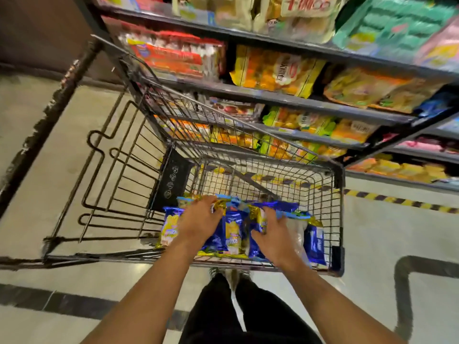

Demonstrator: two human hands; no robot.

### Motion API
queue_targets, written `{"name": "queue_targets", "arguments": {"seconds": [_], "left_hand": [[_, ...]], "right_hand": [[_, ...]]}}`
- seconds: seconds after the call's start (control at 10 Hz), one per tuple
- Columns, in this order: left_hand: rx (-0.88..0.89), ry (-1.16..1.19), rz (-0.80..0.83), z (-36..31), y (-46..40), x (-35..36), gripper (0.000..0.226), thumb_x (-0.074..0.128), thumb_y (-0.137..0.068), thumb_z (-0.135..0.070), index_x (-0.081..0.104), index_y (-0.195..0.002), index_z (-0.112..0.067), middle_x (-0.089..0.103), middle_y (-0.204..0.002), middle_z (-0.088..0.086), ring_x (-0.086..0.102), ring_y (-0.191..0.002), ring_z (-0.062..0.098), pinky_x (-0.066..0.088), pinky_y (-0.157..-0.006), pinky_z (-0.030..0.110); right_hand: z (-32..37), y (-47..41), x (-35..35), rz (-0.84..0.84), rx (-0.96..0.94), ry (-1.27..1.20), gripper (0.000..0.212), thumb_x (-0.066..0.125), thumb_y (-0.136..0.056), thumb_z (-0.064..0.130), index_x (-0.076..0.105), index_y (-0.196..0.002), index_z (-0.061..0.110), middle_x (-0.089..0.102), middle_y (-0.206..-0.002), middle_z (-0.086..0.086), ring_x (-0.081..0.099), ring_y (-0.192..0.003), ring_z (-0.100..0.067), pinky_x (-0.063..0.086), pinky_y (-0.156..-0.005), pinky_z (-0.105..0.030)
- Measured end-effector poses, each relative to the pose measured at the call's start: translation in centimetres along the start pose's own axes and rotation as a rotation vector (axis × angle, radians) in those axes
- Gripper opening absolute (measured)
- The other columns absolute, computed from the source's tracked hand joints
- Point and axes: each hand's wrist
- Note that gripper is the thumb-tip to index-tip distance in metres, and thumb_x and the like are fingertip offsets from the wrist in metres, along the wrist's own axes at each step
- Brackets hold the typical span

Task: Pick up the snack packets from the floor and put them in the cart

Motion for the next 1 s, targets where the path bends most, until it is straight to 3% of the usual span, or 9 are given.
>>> {"name": "queue_targets", "arguments": {"seconds": [0.1, 0.2, 0.3, 0.5, 0.7, 0.8, 1.0], "left_hand": [[-0.008, -0.078, 0.036, 1.0, -0.4, 1.7, 0.048, 0.053, -0.094, -0.051, 0.05, -0.137, -0.032, 0.062, -0.127, 0.009, 0.058, -0.117, 0.034, 0.054, -0.088, 0.05], [-0.009, -0.152, 0.071, 1.9, -0.5, 2.9, 0.049, 0.054, -0.095, -0.049, 0.046, -0.14, -0.031, 0.056, -0.132, 0.009, 0.051, -0.123, 0.035, 0.052, -0.086, 0.049], [-0.016, -0.168, 0.103, 2.1, -0.1, 3.6, 0.053, 0.054, -0.096, -0.046, 0.038, -0.145, -0.033, 0.044, -0.137, 0.01, 0.043, -0.126, 0.035, 0.05, -0.085, 0.05], [-0.039, -0.116, 0.105, 3.0, 0.4, 4.1, 0.068, 0.056, -0.094, -0.05, 0.025, -0.153, -0.036, 0.032, -0.143, 0.011, 0.026, -0.13, 0.034, 0.046, -0.09, 0.048], [-0.075, -0.1, 0.081, 3.6, 1.1, 3.2, 0.072, 0.055, -0.092, -0.055, 0.021, -0.154, -0.039, 0.019, -0.151, 0.011, 0.017, -0.137, 0.034, 0.039, -0.105, 0.052], [-0.072, -0.083, 0.003, 3.4, 2.0, 1.6, 0.069, 0.055, -0.094, -0.049, 0.026, -0.154, -0.031, 0.021, -0.154, 0.009, 0.017, -0.139, 0.032, 0.03, -0.111, 0.049], [0.023, -0.128, -0.158, 1.3, 3.4, -3.2, 0.063, 0.056, -0.093, -0.039, 0.035, -0.149, -0.016, 0.033, -0.155, 0.01, 0.014, -0.147, 0.035, 0.027, -0.116, 0.054]], "right_hand": [[-0.7, 0.0, 1.9, -0.006, 0.017, -0.062, 0.071, 0.07, -0.081, 0.034, 0.035, -0.142, 0.027, 0.055, -0.11, -0.016, 0.057, -0.078, -0.017, 0.04, -0.069, -0.027], [-1.1, 0.0, 3.6, -0.035, 0.047, -0.106, 0.073, 0.071, -0.077, 0.026, 0.034, -0.14, 0.029, 0.041, -0.131, -0.017, 0.056, -0.106, -0.036, 0.043, -0.081, -0.028], [-1.1, -0.3, 4.8, -0.048, 0.076, -0.078, 0.086, 0.073, -0.075, 0.026, 0.024, -0.146, 0.033, 0.026, -0.15, -0.022, 0.036, -0.135, -0.041, 0.046, -0.099, -0.044], [-0.8, -0.4, 6.0, 0.024, 0.119, -0.096, 0.095, 0.07, -0.074, 0.033, 0.01, -0.146, 0.046, 0.014, -0.149, -0.027, 0.046, -0.12, -0.046, 0.047, -0.095, -0.052], [-0.3, 1.0, 5.4, -0.008, 0.14, -0.102, 0.094, 0.069, -0.082, 0.03, 0.006, -0.151, 0.04, 0.005, -0.15, -0.025, 0.019, -0.134, -0.047, 0.034, -0.106, -0.056], [-0.4, 2.4, 4.2, -0.063, 0.107, -0.028, 0.084, 0.066, -0.084, 0.035, 0.015, -0.151, 0.033, 0.017, -0.149, -0.02, 0.027, -0.129, -0.043, 0.032, -0.104, -0.052], [0.9, 3.1, -0.9, -0.164, -0.033, 0.106, 0.058, 0.063, -0.086, 0.038, 0.047, -0.141, 0.026, 0.041, -0.142, -0.008, 0.03, -0.132, -0.032, 0.033, -0.107, -0.048]]}}
Point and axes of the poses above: each hand's wrist, its own y-axis away from the middle knuckle, its own x-axis out of the palm, z = x × y
